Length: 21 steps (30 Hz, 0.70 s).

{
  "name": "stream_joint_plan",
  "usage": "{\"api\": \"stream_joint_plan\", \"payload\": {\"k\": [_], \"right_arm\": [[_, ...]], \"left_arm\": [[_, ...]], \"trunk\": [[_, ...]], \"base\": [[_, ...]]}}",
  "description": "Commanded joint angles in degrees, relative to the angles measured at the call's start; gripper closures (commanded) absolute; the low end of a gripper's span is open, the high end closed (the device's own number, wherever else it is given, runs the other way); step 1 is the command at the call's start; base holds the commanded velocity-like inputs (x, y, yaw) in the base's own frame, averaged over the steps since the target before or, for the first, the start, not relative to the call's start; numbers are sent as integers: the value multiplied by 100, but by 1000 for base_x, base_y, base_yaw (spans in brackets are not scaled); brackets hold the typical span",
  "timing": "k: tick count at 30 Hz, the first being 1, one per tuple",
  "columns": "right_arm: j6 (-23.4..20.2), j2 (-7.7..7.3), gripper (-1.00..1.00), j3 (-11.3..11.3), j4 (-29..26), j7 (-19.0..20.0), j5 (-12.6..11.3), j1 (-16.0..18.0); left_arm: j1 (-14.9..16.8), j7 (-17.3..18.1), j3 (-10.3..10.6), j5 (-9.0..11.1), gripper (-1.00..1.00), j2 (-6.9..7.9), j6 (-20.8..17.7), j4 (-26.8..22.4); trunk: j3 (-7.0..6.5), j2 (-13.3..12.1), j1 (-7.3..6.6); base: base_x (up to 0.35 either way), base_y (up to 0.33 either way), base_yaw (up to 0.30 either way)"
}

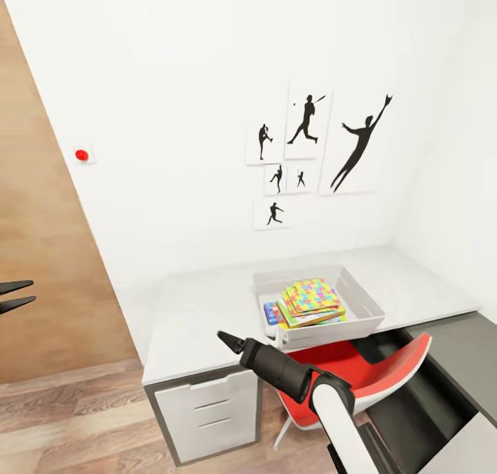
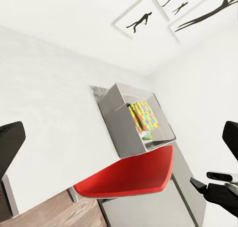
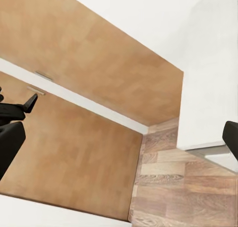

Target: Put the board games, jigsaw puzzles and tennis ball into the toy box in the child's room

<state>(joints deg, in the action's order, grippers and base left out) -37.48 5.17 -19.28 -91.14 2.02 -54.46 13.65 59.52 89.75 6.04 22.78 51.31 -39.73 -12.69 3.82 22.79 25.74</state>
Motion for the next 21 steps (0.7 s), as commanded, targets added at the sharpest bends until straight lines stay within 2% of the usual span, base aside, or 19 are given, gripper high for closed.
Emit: {"api": "stream_joint_plan", "payload": {"k": [1,10,11,14,21], "right_arm": [[-21,-12,-100,12,-2,20,13,1],[301,-18,-100,-51,3,17,127,-9],[400,3,-100,-154,4,7,290,-9],[452,11,-100,-295,5,-2,489,-7],[492,47,-100,-405,4,-15,654,-6]], "left_arm": [[7,25,48,33,-100,7,-59,4],[7,25,47,33,-100,16,-59,4],[7,25,47,33,-100,18,-59,4],[7,25,47,33,-100,15,-60,4],[7,25,47,33,-100,19,-61,4]], "trunk": [[5,13,4],[-47,13,4],[-48,13,4],[-49,13,4],[-50,13,4]], "base": [[0,209,-118],[0,145,-116],[0,24,-19],[0,15,-12],[-18,15,-3]]}}
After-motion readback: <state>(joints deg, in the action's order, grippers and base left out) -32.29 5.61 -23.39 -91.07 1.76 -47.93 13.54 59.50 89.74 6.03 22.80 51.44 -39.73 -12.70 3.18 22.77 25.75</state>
